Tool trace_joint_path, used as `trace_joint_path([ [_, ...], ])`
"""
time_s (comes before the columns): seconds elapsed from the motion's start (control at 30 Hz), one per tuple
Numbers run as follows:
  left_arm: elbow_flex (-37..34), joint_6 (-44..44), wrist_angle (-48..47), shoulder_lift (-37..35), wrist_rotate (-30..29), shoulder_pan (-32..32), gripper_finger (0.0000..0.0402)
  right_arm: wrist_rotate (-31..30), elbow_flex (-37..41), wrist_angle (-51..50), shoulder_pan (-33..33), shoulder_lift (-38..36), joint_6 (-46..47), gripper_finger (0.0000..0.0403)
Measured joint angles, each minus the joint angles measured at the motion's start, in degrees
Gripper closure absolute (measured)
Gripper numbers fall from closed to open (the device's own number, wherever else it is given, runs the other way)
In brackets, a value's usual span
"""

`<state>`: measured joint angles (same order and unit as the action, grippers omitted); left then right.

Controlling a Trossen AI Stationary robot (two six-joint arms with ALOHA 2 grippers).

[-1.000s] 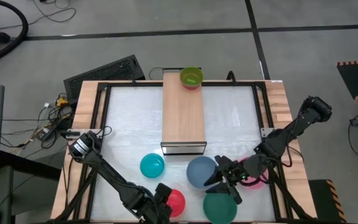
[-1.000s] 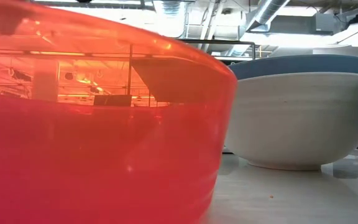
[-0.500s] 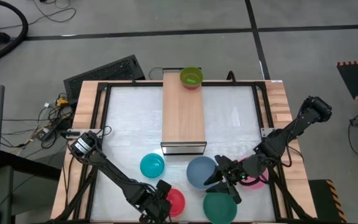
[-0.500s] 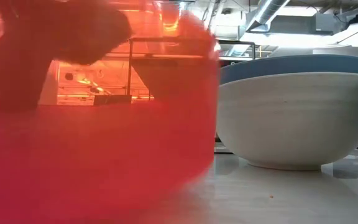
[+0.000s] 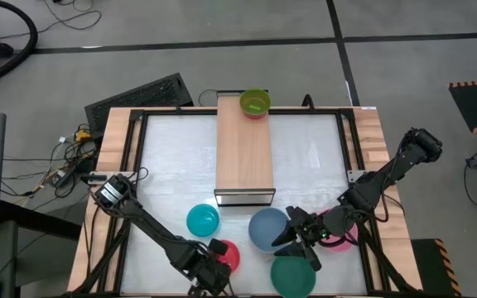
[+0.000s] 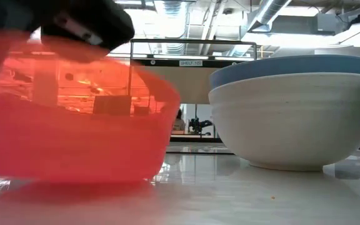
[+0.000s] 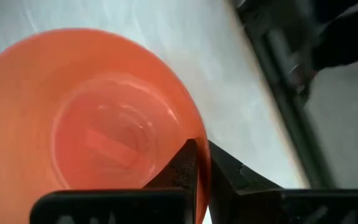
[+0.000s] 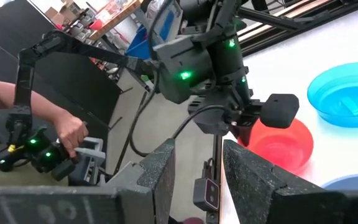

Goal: Place and stack bowls onto a shelf
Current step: Stack the orange bowl on top of the green bowl on the shelf

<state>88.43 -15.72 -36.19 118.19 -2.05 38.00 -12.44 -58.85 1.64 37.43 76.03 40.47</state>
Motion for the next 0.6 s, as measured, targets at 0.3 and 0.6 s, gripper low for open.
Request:
trace_joint_path([
  [0.3,11.22,-3.02,-11.66,0.00,-0.23,0.04,0.0401,0.02,0.02,-0.39,-0.08,-0.58,0.44,0.0242],
  [0.6,24.41,-3.59,-30.90,0.00,-5.54,-0.05,0.0401,-0.64,0.02,-5.23,-0.54,-4.27,1.43,0.0242],
])
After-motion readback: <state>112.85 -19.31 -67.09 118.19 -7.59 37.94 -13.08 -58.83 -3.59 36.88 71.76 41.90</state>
